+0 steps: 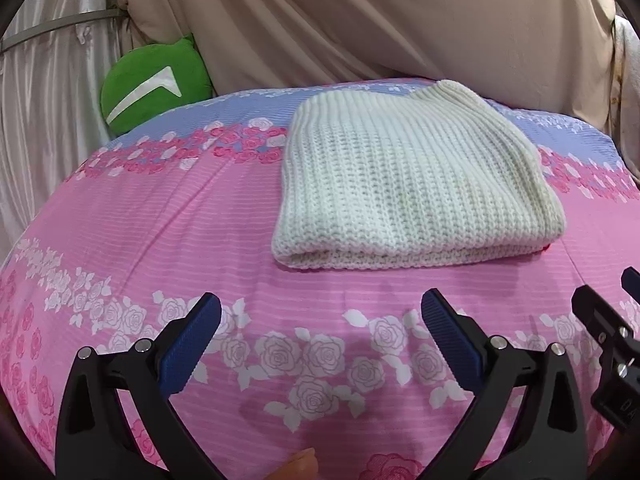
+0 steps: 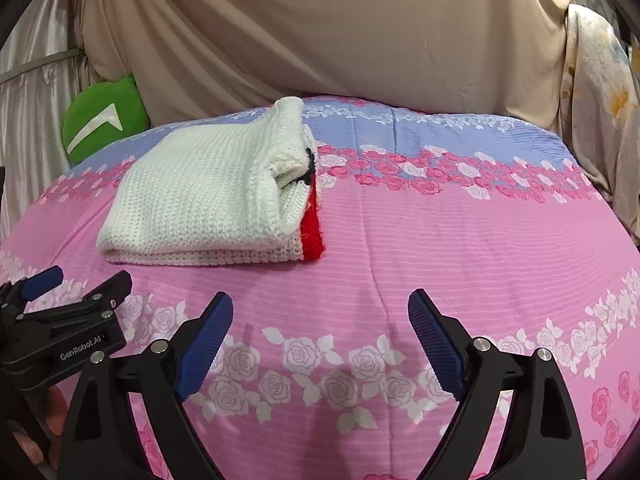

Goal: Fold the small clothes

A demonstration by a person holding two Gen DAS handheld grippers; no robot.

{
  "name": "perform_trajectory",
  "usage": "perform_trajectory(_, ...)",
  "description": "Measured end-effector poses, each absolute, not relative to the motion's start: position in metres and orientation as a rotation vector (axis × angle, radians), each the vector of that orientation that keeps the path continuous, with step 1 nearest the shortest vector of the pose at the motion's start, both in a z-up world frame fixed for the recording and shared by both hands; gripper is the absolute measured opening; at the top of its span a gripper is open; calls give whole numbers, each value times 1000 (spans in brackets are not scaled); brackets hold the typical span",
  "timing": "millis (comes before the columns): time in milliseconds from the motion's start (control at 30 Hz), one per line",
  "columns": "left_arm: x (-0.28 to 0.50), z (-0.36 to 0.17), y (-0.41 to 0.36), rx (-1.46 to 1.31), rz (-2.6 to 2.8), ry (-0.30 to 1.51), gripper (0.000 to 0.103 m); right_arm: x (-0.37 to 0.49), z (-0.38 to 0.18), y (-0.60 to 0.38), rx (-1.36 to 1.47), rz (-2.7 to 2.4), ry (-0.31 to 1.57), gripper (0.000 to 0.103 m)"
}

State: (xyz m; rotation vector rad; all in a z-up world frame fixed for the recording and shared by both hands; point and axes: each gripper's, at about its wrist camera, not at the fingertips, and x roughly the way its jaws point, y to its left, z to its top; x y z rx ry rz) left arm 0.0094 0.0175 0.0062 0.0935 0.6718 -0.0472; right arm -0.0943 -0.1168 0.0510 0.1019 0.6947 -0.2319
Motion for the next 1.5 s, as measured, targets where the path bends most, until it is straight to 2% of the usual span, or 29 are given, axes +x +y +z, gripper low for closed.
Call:
perform_trajectory(67,12,6,22,73,-44,675,98,-94,51,-114,91,-237,698,88)
perform_trajectory(100,13,6,25,60,-42,676,98,-94,50,-113,85,-254,699,92)
perform_trajectory(267,15,5,31,21,-33,686,98,-95,51,-113,76,-268,694,92)
perform_trajectory(633,10,3,12,128,-51,693,98,-98,53,-115,96,-253,677,92)
perform_trajectory(1500,13,1,10,145,-35,702,98,-87,44,-113,75,-307,753,92)
